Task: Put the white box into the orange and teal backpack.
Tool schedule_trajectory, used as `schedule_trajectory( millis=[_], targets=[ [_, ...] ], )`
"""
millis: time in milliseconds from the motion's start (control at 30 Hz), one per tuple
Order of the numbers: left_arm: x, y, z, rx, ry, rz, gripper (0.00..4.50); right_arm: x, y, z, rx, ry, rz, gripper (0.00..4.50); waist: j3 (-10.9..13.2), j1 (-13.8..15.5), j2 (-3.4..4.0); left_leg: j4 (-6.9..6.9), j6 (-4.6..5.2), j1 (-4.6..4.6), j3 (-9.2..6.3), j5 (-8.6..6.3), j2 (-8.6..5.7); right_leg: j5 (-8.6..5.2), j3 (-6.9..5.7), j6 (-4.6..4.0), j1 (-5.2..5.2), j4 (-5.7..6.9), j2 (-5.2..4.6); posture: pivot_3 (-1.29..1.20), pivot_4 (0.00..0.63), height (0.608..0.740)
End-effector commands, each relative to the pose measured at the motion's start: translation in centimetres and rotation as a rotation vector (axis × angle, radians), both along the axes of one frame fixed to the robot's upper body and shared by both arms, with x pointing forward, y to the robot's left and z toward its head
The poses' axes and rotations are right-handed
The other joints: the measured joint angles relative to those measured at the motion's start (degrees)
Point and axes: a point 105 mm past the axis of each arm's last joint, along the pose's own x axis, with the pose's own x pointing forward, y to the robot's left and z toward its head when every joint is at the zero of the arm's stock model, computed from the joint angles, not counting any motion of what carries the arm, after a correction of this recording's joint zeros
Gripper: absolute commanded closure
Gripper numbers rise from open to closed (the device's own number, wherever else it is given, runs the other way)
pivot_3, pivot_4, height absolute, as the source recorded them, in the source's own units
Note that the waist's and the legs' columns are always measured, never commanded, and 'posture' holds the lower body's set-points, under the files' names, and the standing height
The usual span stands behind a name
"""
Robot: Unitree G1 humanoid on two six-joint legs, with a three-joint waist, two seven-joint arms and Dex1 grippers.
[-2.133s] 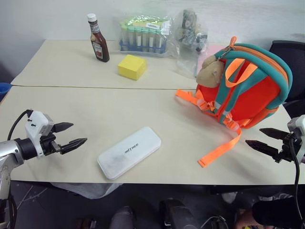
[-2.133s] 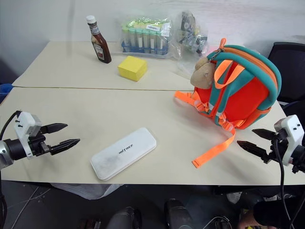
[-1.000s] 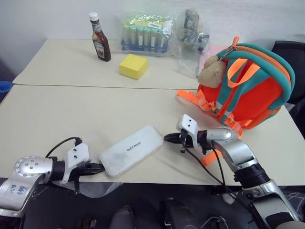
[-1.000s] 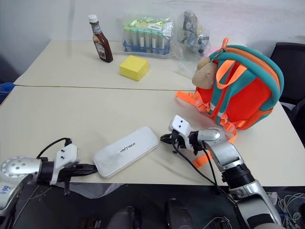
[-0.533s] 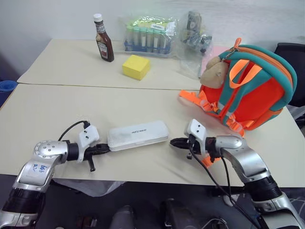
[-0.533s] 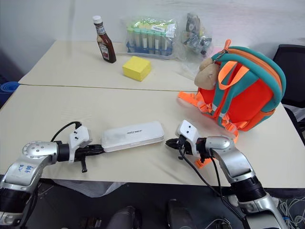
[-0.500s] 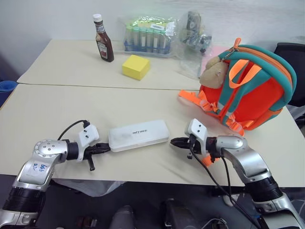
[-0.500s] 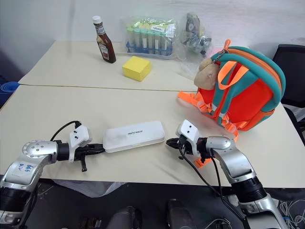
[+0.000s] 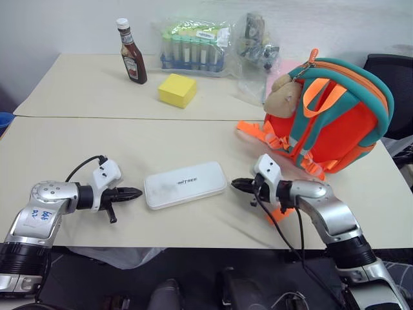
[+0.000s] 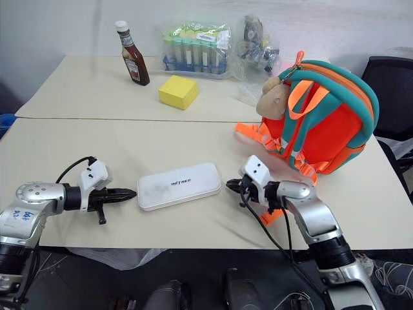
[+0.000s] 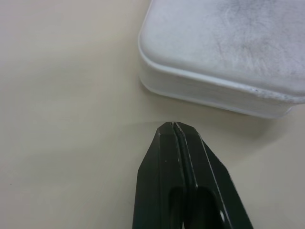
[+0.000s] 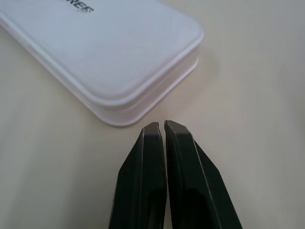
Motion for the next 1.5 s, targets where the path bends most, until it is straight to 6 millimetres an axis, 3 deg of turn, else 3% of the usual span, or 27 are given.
schedule_trajectory(
  millis=[33, 500, 667, 867, 1133, 1267, 1500],
  targets=[
    [0.6, -0.4, 0.5, 0.01, -0.039, -0.014, 4.5, -0.3, 0.8, 0.6, 0.021, -0.011, 0.038, 4.32, 0.0, 0.14, 0.0, 0.01, 0.0, 0.0, 0.0, 0.0, 0.0, 0.0, 0.0, 0.0, 0.0, 0.0, 0.0, 0.0, 0.15, 0.74],
    [3.7, -2.0, 2.2, -0.029, -0.117, -0.023, 4.5, -2.5, 1.1, 0.5, 0.024, 0.023, 0.11, 4.32, 0.0, 0.14, -0.02, 0.03, -0.05, -0.1, -0.01, 0.02, 0.01, 0.0, -0.02, 0.0, -0.06, -0.03, 0.01, 0.0, 0.15, 0.74],
    [4.3, 0.5, 2.5, -0.085, -0.026, 0.093, 4.5, -2.0, 0.0, 0.3, 0.0, 0.014, 0.067, 4.32, 0.0, 0.14, -0.02, 0.05, -0.07, -0.1, 0.0, 0.03, 0.01, 0.0, -0.02, 0.0, -0.07, -0.01, 0.01, 0.0, 0.15, 0.74],
    [3.5, 0.4, 6.6, -0.579, 0.364, 0.205, 2.73, -1.2, -1.3, 0.7, -0.023, -0.008, 0.035, 4.37, 0.0, 0.19, -0.05, 0.13, -0.06, -0.21, -0.02, 0.03, 0.0, 0.0, -0.05, 0.0, -0.12, 0.01, 0.0, 0.0, 0.15, 0.74],
    [2.0, 0.3, 5.3, -0.58, 0.603, 0.26, 0.12, -1.0, -1.4, 0.8, -0.023, -0.018, 0.024, 4.37, 0.0, 0.0, -0.05, 0.17, -0.17, -0.23, -0.03, 0.09, 0.01, 0.0, -0.04, 0.0, -0.21, 0.12, 0.01, 0.0, 0.15, 0.74],
    [2.1, -0.6, 3.2, -0.504, 0.678, 0.283, 0.02, -0.9, -1.1, 0.8, -0.02, -0.021, 0.019, 4.37, 0.0, 0.18, -0.05, 0.21, -0.17, -0.23, -0.03, 0.09, 0.0, 0.0, -0.04, 0.0, -0.22, 0.13, 0.0, 0.0, 0.15, 0.74],
    [2.8, -5.0, 1.7, -0.515, 0.758, 0.157, 0.02, -0.5, -0.7, 0.6, -0.026, -0.031, 0.018, 4.37, 0.0, 0.61, -0.06, 0.42, -0.16, -0.27, -0.03, 0.07, -0.03, 0.0, -0.04, 0.0, -0.19, 0.18, -0.02, 0.0, 0.15, 0.74]
  ],
)
